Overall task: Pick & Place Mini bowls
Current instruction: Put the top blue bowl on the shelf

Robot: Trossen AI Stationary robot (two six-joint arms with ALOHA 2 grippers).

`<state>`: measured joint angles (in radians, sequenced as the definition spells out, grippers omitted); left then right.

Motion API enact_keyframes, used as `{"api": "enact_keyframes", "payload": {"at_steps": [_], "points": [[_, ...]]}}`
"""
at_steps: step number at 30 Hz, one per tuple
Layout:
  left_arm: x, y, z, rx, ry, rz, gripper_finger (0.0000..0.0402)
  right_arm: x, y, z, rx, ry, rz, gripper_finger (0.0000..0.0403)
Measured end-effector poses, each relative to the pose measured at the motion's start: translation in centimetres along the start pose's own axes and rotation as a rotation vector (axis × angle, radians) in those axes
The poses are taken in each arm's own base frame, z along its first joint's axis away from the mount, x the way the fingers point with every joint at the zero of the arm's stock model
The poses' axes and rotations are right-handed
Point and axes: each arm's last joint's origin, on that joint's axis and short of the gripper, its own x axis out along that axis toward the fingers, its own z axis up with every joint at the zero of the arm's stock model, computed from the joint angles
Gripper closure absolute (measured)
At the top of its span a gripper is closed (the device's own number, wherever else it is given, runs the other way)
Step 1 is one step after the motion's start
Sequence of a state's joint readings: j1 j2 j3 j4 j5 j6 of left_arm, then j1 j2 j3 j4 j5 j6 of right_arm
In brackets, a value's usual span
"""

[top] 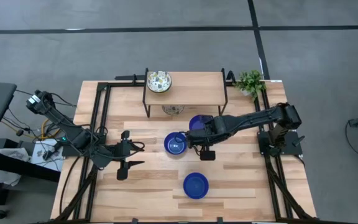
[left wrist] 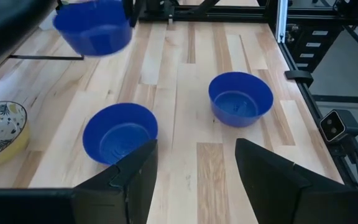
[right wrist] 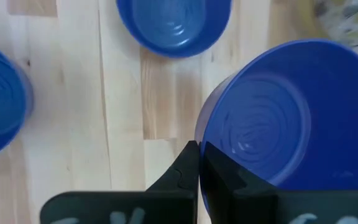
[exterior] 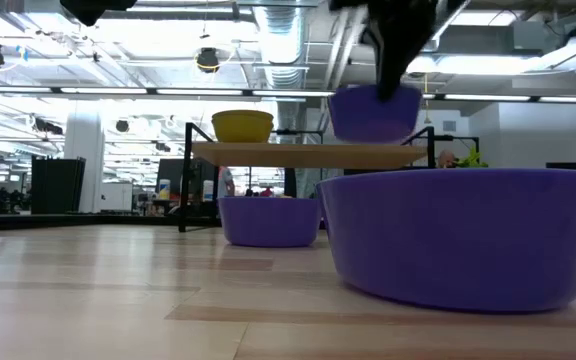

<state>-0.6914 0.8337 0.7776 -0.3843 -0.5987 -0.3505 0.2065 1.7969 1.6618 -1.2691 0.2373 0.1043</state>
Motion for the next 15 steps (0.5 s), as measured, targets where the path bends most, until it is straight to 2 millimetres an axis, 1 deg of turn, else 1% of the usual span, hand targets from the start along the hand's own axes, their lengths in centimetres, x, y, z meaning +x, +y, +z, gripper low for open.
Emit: {"api": "enact_keyframes", "payload": {"at_steps": [4,6,11,15], "points": [[0.0,0.0,0.0,-0.007,0.000,0.000,0.0188,-2.5,0.5,0.5,-0.030,-0.059,-0.017,0.0403],[0.0,0.0,0.0,-0.008,-0.001,-0.001,0.0188,-3.3,0.6,0.6,-0.043,-0.082,-0.014,0.0403],[0.0,0.0,0.0,-0.024,-0.003,-0.001,0.0188,-3.9,-0.2,0.7,-0.029,-0.081,-0.028,0.0403],[0.0,0.0,0.0,-0.027,-0.003,-0.001,0.0188,-3.8,-1.1,0.7,-0.041,-0.071,-0.046,0.0403]]}}
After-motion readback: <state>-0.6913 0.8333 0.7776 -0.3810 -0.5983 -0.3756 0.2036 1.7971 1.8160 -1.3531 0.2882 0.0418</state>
